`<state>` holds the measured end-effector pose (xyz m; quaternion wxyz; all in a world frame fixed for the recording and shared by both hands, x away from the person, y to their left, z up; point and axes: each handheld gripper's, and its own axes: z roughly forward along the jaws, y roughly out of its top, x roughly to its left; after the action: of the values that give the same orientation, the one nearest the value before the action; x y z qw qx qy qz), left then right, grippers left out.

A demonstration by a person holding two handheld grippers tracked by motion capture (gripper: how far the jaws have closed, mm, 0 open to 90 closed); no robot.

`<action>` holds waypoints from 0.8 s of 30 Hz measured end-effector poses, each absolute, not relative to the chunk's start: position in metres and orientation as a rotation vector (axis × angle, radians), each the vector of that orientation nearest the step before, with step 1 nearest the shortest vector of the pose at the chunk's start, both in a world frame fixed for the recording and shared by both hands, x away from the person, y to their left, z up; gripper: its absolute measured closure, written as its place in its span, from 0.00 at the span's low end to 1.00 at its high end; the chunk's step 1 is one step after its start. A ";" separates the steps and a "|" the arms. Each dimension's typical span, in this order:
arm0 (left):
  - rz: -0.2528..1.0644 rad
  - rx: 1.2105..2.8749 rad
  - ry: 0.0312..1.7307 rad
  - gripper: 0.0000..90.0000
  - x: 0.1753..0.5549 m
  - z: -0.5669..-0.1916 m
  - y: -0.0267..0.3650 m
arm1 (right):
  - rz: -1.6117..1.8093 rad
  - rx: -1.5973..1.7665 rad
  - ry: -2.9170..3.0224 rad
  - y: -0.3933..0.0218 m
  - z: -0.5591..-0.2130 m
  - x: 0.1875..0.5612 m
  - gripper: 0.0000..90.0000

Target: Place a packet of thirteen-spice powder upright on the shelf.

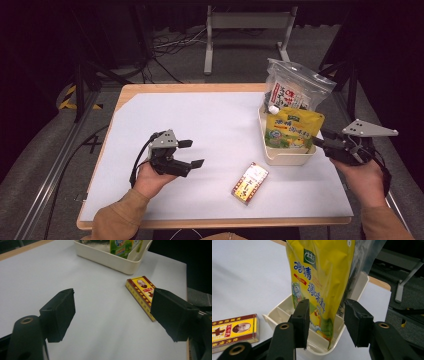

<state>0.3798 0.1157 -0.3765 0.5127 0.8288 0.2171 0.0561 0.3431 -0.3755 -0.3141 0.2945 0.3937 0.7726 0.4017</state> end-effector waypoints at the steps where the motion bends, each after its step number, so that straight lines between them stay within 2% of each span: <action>1: 0.129 1.997 0.518 0.22 0.380 -0.376 0.113 | 1.071 1.047 2.053 -0.375 -0.313 0.341 0.61; 5: 0.040 2.026 0.491 0.21 0.378 -0.373 0.102 | 1.086 1.048 2.048 -0.374 -0.313 0.335 0.59; 11: 0.003 2.057 0.476 0.14 0.377 -0.367 0.080 | 1.117 1.070 2.045 -0.373 -0.317 0.326 0.57; 24: -0.054 2.121 0.446 0.08 0.376 -0.363 0.035 | 1.170 1.088 2.047 -0.362 -0.321 0.316 0.52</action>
<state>0.3762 0.0354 -0.3631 0.4679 0.8646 0.1820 -0.0222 0.3159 -0.3625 -0.3208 0.2688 0.4035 0.7593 0.4341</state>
